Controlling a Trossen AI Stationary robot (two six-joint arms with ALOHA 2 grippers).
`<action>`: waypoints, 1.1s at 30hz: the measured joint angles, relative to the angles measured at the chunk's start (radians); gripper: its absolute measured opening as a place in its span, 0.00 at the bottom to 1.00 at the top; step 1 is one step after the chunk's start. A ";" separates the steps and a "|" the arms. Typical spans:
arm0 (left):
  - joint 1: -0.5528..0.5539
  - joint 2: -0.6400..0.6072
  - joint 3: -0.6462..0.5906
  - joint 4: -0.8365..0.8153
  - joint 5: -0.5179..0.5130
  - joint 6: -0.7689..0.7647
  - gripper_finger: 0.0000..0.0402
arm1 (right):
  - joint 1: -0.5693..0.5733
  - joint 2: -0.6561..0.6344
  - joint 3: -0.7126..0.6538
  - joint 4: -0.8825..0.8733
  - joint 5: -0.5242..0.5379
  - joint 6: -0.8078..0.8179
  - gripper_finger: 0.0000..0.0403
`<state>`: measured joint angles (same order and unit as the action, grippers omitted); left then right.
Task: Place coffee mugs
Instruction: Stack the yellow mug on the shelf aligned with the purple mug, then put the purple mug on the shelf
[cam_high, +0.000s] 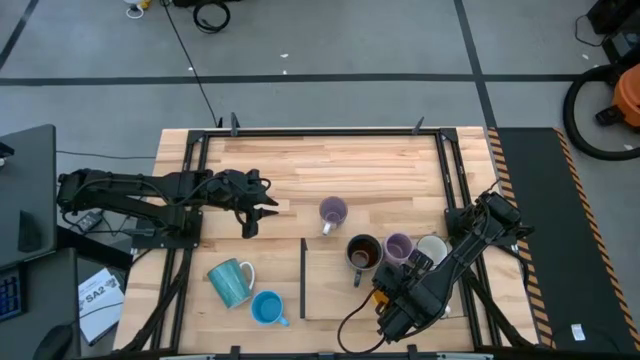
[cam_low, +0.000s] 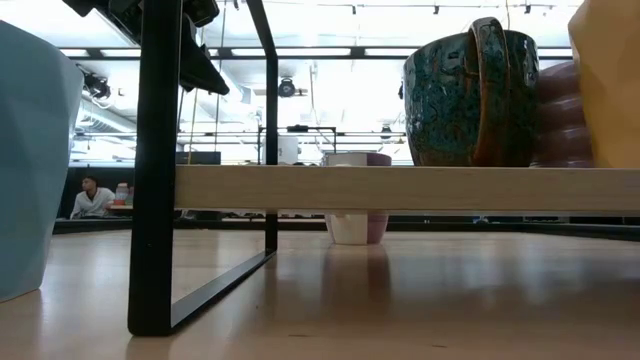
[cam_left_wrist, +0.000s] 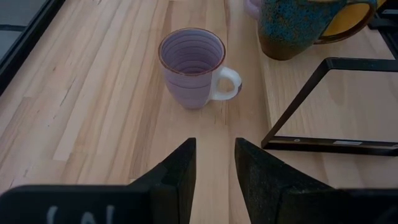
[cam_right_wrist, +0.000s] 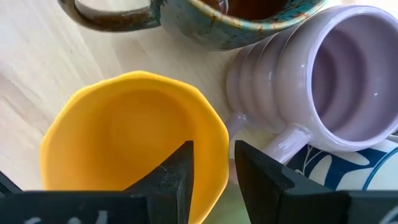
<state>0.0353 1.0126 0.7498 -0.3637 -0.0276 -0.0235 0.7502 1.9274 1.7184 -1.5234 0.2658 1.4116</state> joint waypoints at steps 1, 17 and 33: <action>0.000 0.000 0.000 0.000 0.000 0.000 0.29 | 0.000 0.000 0.000 0.000 -0.005 -0.011 0.30; 0.000 0.000 0.000 0.000 -0.001 -0.121 0.29 | 0.005 -0.073 0.000 -0.048 -0.050 -0.024 0.30; 0.000 0.011 0.002 0.290 -0.047 -0.402 0.29 | 0.041 -0.323 0.000 -0.048 0.284 -0.312 0.30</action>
<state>0.0357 1.0237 0.7516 -0.0734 -0.0742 -0.4257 0.7914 1.6041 1.7184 -1.5715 0.5500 1.0997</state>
